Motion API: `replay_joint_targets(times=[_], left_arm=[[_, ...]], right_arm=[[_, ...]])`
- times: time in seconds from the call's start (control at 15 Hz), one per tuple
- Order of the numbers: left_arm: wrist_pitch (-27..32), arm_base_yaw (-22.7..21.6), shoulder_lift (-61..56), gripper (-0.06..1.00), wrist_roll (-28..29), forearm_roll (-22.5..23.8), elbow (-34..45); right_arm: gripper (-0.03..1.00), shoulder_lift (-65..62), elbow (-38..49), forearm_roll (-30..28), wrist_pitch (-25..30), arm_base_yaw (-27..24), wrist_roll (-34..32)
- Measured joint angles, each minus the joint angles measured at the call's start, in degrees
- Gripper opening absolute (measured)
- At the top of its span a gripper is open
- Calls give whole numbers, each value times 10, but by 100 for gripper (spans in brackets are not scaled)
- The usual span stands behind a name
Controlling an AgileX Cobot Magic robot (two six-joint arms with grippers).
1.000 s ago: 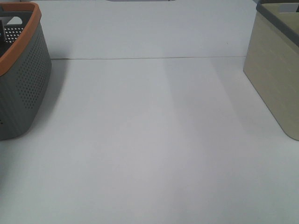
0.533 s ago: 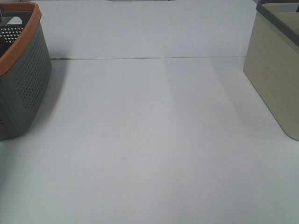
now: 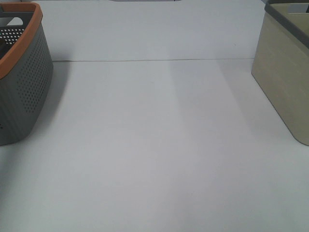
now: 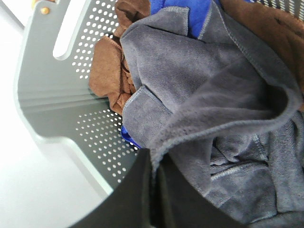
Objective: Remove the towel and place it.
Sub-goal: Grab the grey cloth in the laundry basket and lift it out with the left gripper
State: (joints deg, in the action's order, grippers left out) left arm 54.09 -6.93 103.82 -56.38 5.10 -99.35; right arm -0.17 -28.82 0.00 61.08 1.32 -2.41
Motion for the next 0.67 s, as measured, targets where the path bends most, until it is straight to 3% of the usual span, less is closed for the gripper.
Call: replay_joint_targets(times=[0.33, 0.67], left_arm=[[15, 0, -48, 0, 18, -5, 0], [54, 0, -100, 0, 19, -66, 0]], right_arm=[[83, 0, 0, 0, 0, 0, 0], [83, 0, 0, 0, 0, 0, 0]])
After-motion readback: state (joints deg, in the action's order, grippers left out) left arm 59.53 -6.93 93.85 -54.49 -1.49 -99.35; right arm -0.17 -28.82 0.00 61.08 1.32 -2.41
